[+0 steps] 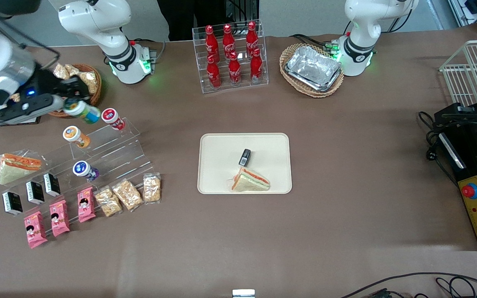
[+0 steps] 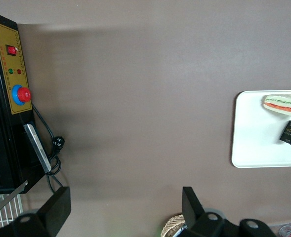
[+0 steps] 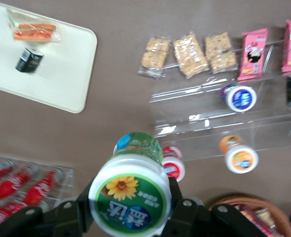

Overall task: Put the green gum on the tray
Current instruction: 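Lift the green tub off the rack and carry it toward the tray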

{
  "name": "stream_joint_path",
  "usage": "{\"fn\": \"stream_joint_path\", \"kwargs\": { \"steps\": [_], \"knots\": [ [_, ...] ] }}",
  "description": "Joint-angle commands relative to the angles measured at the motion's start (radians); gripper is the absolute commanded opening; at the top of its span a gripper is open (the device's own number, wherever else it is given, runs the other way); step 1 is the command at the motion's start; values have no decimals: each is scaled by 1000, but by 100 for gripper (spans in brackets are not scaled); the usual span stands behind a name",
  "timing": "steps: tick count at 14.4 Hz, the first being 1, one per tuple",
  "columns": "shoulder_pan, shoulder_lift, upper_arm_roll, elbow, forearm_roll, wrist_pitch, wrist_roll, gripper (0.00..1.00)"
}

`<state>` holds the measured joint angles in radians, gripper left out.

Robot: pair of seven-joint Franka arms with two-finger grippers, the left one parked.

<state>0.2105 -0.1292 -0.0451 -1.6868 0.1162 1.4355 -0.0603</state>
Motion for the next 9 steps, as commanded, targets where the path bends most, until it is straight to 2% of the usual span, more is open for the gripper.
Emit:
{"fn": "stream_joint_path", "kwargs": {
  "steps": [1, 5, 9],
  "knots": [
    [85, 42, 77, 49, 16, -23, 291, 28],
    [164, 115, 183, 38, 7, 75, 558, 28],
    [288, 212, 198, -13, -26, 239, 758, 28]
  ]
}}
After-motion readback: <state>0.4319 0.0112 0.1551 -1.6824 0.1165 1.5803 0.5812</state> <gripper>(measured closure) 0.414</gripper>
